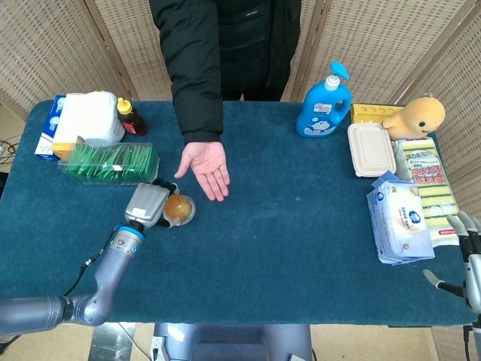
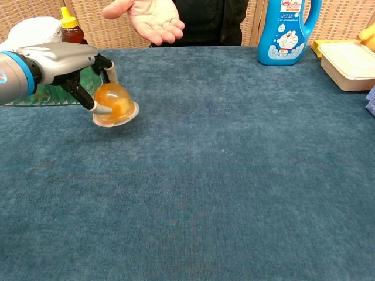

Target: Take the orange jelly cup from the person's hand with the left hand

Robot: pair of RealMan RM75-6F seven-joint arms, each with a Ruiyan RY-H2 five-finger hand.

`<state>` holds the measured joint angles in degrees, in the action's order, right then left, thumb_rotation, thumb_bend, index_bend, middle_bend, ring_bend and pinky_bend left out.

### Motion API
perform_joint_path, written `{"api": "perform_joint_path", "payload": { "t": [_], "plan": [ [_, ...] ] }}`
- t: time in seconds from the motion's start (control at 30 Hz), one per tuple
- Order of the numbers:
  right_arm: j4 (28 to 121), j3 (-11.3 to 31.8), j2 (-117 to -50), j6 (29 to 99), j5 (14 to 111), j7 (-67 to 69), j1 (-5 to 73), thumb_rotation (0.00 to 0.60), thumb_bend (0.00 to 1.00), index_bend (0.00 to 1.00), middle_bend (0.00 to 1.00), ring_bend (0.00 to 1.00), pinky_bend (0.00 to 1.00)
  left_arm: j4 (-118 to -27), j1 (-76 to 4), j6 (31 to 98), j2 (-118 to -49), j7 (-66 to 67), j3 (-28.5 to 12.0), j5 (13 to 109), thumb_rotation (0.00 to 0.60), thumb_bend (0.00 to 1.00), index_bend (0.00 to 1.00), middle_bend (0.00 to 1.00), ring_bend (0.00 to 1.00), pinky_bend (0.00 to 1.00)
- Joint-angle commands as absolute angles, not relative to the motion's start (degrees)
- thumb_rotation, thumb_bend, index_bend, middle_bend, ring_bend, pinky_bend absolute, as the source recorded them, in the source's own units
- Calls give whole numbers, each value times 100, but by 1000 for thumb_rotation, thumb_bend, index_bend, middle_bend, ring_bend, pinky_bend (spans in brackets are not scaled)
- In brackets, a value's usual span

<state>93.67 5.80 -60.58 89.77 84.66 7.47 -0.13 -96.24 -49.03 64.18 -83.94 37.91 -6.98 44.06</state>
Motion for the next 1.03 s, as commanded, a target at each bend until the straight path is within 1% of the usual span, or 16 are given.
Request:
{"api": "perform_joint_path", "payload": {
  "t": [0.03,0.2,0.33,0.47,0.6,0.7,0.8,0.93,1.03],
  "plan": [
    [9370,585,-6051,8988,8465,764,-18,600,131,87,13,0,0,-9943,-4887,6490,-8239,3772,-791,4455,600,192,0,0,0,305],
    [9377,584,-6052,9005,8483,764,-21,600,131,88,13,0,0,-10491,-4654,6805,-7772,3624,-793,4739,600,185,0,0,0,294],
    [9404,574,-6049,9030,8515,743,-29,600,131,87,13,0,0,-10918,-4287,7052,-7238,3159,-703,5259,600,180,0,0,0,276],
    [9416,573,-6049,9047,8520,730,-36,600,131,88,13,0,0,-11282,-3664,7674,-6697,2721,-336,6177,600,155,0,0,0,209],
    [9427,569,-6052,9053,8529,706,-38,600,131,88,13,0,0,-11476,-2894,8449,-6352,2375,118,6827,600,115,0,0,0,105],
    [9439,558,-6057,9075,8561,681,-44,600,131,87,13,0,0,-11420,-2313,8946,-6257,2153,462,7135,600,109,0,0,0,66],
    [9446,544,-6063,9096,8592,653,-52,600,131,87,13,0,0,-11209,-1786,9406,-6323,2003,691,7327,600,109,0,0,0,51],
    [9454,533,-6073,9117,8624,616,-57,600,131,87,13,0,0,-10734,-1209,9981,-6604,1917,821,7611,600,110,0,0,0,48],
    [9465,520,-6083,9117,8653,585,-54,600,131,88,13,0,0,-10596,-990,10030,-6653,1678,871,7742,600,109,0,0,0,48]
  ]
}}
